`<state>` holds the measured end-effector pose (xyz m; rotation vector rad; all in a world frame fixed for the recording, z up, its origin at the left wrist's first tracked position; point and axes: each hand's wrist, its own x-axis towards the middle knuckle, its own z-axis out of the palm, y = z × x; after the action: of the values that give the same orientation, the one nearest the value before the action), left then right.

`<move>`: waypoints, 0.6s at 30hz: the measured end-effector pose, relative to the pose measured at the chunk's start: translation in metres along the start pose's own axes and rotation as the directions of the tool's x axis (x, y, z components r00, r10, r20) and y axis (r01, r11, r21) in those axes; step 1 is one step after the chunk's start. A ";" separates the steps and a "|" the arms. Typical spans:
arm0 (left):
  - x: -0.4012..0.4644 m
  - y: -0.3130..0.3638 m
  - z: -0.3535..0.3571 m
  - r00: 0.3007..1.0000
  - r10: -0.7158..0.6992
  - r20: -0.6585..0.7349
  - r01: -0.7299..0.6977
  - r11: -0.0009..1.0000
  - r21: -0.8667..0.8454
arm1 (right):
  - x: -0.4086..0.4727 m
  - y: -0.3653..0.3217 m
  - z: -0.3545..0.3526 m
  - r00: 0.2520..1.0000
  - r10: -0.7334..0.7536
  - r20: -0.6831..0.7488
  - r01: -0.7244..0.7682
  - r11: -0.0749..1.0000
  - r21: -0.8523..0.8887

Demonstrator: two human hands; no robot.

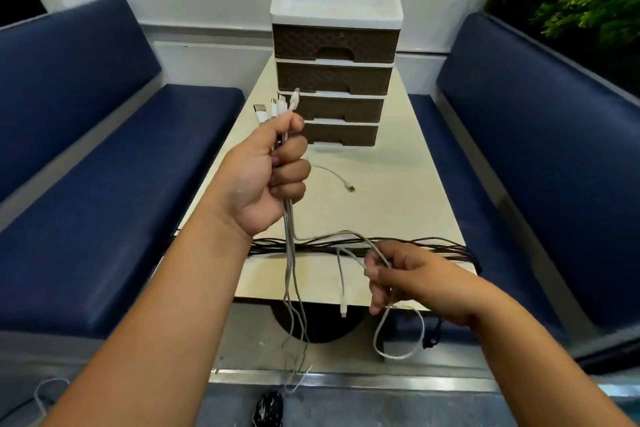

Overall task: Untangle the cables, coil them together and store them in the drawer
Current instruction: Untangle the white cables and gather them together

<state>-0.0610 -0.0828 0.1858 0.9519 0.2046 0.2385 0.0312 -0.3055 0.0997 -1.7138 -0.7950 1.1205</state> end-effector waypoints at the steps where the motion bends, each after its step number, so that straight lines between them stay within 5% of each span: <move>1: -0.005 0.001 0.005 1.000 0.012 0.008 -0.012 1.000 0.004 | -0.002 0.008 0.004 0.999 0.047 0.023 -0.044 0.994 -0.104; 9: -0.032 -0.012 0.034 0.992 0.125 0.035 -0.126 0.991 0.047 | 0.006 0.066 0.029 0.953 0.289 0.087 -0.183 0.784 -0.594; 13: -0.039 -0.015 0.042 0.985 0.160 0.058 -0.164 0.985 0.063 | -0.001 0.058 0.027 0.935 0.346 0.072 -0.140 0.550 -0.823; 15: -0.042 -0.017 0.047 0.984 0.168 0.060 -0.172 0.983 0.069 | -0.007 0.041 0.022 0.974 0.226 0.028 -0.116 0.600 -0.792; 18: -0.044 -0.022 0.057 0.984 0.161 0.074 -0.166 0.984 0.062 | -0.016 0.009 0.021 0.983 -0.127 -0.132 0.042 0.858 -0.512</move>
<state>-0.0850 -0.1523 0.2024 1.0440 0.0713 0.3509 0.0063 -0.3157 0.0935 -2.1480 -1.1214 0.7307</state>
